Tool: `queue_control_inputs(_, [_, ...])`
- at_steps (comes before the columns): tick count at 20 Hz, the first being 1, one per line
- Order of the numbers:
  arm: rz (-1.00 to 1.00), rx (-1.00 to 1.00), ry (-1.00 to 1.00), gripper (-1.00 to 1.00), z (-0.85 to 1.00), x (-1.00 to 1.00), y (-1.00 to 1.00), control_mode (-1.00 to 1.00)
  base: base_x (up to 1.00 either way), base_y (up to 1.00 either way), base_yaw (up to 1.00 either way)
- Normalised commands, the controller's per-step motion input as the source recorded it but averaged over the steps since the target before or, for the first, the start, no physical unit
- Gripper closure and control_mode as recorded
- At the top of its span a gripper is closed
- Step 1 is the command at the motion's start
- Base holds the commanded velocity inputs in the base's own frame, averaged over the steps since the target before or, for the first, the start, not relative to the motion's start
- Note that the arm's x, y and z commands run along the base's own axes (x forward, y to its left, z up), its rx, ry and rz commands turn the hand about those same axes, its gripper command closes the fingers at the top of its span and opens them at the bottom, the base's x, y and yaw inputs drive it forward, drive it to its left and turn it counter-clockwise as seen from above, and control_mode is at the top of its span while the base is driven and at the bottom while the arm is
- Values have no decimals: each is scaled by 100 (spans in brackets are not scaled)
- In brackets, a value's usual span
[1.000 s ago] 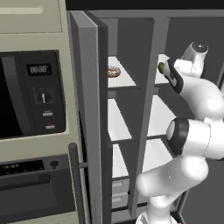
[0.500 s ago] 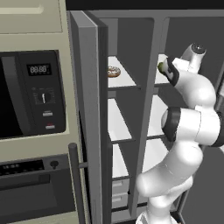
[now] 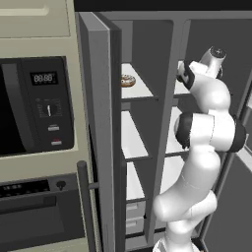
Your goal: There's a chicken drumstick in the fridge that needs to be moved to the freezer for freezing. Pick up the chicken drumstick from the fridge, place it on any shelf in the freezer, and close the fridge and freezer doors when done.
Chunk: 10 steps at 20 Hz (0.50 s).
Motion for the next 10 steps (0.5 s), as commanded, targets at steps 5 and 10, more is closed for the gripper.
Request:
queue_control_inputs(5, [0,9,6,100,-68,21,-2,-100,0,0,0])
queue_control_inputs(10, [0,8,3,100,-98,-5,2,-100,0,0,0])
